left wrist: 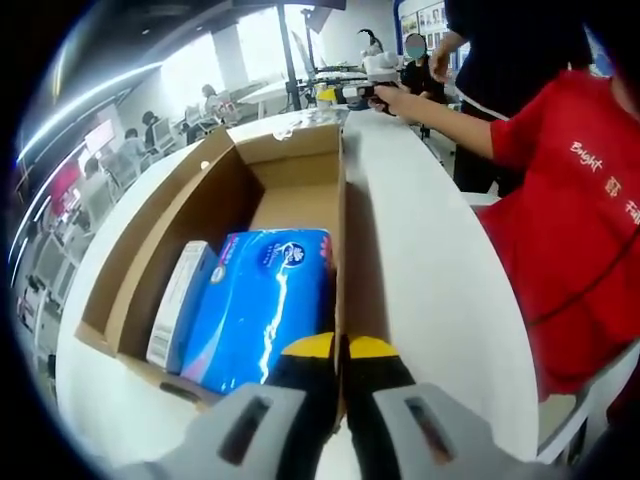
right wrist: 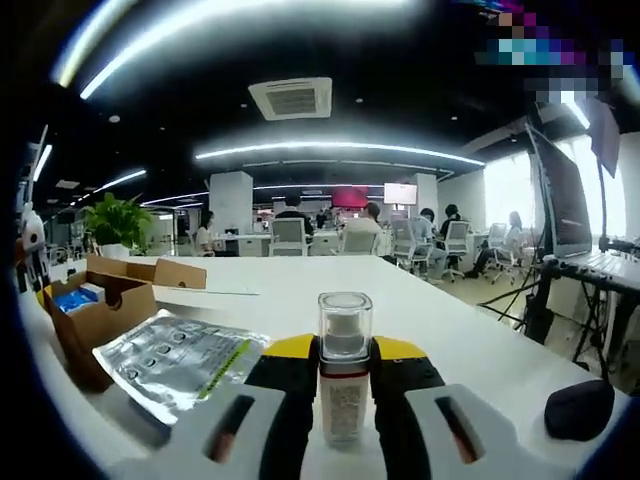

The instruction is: Operate the shoe box by opening the lid, removing the specified soft item, and placing it in the target area until the item is outside and the box remains undamaged.

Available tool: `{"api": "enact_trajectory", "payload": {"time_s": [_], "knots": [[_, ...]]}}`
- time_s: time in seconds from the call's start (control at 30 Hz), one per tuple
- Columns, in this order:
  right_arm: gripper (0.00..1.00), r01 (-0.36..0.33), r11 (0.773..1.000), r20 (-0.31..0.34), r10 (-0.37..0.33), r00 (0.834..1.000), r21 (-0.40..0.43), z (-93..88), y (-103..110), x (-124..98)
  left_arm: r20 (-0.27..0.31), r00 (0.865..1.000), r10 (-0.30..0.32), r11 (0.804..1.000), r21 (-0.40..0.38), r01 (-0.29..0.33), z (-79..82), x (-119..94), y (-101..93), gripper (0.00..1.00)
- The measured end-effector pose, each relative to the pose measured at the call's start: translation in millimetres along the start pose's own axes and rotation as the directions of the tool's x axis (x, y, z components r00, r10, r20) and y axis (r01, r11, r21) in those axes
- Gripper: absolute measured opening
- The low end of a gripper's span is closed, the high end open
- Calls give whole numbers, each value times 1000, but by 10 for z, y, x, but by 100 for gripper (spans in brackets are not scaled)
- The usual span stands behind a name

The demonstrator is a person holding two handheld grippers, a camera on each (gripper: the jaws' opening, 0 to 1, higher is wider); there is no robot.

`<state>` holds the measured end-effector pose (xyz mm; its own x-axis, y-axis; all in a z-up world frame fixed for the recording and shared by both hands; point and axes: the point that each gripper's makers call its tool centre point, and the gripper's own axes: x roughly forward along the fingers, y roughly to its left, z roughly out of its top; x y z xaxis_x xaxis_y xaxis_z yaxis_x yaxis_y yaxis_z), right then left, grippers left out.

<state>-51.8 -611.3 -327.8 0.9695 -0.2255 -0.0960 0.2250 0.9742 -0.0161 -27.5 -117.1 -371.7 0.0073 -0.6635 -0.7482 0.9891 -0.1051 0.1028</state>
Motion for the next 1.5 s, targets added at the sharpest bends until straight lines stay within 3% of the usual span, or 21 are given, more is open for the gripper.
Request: {"api": "enact_trajectory", "payload": {"time_s": [0.53,0.73,0.9,1.07,1.13,1.17,1.3,1.5], "knots": [[39,-5,1000,-22,5,1000,3,-14,6,15,-1,1000,-1,1000,-4,1,11,-30,45,1],[60,32,999,62,-32,998,10,264,6,-101,-1,1000,2,1000,-4,-2,-2,-32,50,1],[68,79,994,176,-65,982,-72,775,124,-276,0,1000,4,1000,-6,-4,-14,-37,55,1],[70,46,991,263,-11,965,-128,1190,340,-409,-2,1000,4,1000,-8,-4,-13,-34,47,1],[70,17,986,280,30,960,-166,1316,501,-440,-2,1000,7,1000,-6,-7,-14,-31,44,1],[70,-11,979,276,68,959,-205,1381,682,-456,-1,1000,8,1000,-4,-8,-14,-30,42,1],[70,-54,960,257,127,958,-273,1408,942,-420,1,1000,8,1000,-4,-8,-14,-27,41,1],[69,-91,952,233,163,959,-292,1399,1109,-330,3,1000,9,1000,-3,-9,-11,-35,51,2]]}}
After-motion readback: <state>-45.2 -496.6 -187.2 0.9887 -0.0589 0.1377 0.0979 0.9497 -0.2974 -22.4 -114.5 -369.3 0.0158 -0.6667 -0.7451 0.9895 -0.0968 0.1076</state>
